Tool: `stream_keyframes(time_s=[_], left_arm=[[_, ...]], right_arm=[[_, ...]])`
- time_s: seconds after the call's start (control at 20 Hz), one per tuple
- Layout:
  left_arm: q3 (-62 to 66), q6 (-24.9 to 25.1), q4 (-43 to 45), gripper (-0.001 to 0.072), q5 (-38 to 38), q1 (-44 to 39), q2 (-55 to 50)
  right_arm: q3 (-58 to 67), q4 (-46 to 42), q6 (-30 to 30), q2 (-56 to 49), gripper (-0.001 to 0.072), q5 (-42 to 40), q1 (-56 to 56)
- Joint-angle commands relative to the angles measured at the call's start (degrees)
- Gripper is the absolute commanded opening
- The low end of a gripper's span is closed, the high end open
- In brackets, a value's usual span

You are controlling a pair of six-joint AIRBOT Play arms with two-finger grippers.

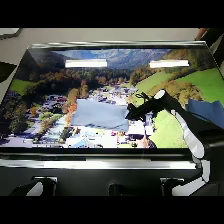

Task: Fold the shirts.

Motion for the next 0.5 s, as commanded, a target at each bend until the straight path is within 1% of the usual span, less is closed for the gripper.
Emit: stream_keyframes(time_s=[0.0,0.1,0.15,0.3,0.45], left_arm=[[0.0,0.0,0.0,0.0029,-0.3,0.0,0.0],[0.0,0.0,0.0,0.0029,-0.3,0.0,0.0],[0.0,0.0,0.0,0.0029,-0.3,0.0,0.0],[0.0,0.0,0.0,0.0029,-0.3,0.0,0.0],[0.0,0.0,0.0,0.0029,-0.3,0.0,0.0]], right_arm=[[1.6,6.0,-7.9,0.9,0.0048,1.6,-1.6],[5.3,5.4,-8.8,4.5,0.0045,4.0,-6.1],[7.4,4.3,-8.1,6.8,0.0045,4.9,-9.0],[13.7,-1.0,-3.9,13.8,0.0045,8.6,-20.1],[17.0,-6.4,-0.2,19.4,0.0045,11.8,-31.6]])
